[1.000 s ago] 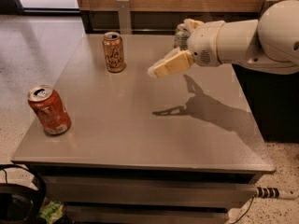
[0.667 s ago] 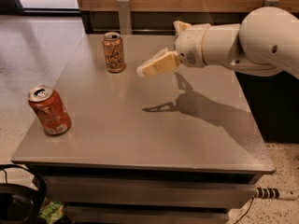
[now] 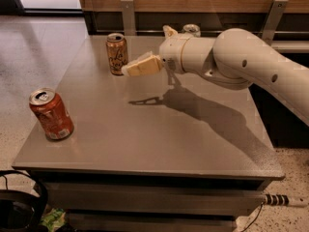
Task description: Knock orange can over
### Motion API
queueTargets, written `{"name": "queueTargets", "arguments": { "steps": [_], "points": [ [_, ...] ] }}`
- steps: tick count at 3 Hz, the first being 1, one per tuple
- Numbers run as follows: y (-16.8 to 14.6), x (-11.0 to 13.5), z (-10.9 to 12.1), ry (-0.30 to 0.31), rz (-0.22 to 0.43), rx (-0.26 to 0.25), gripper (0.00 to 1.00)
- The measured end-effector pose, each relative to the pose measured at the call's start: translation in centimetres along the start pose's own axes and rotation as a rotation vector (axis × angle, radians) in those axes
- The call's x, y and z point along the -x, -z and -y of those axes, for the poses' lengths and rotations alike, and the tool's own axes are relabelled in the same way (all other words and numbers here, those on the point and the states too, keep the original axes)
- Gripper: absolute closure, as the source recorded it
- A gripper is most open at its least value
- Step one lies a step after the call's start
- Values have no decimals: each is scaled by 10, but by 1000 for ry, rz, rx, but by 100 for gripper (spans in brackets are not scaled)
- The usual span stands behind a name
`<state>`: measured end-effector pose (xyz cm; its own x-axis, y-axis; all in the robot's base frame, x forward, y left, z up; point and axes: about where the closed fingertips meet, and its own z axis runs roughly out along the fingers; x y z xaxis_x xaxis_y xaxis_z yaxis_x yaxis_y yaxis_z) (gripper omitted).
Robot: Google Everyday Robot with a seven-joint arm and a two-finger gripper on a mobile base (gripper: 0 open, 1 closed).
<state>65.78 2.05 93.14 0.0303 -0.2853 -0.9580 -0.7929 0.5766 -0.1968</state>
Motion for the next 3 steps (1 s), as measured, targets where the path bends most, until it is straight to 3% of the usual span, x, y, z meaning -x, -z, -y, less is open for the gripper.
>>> {"name": "queueTargets", "arguments": {
  "steps": [3],
  "points": [
    [-70, -13, -9, -80, 68, 58, 0]
  ]
}}
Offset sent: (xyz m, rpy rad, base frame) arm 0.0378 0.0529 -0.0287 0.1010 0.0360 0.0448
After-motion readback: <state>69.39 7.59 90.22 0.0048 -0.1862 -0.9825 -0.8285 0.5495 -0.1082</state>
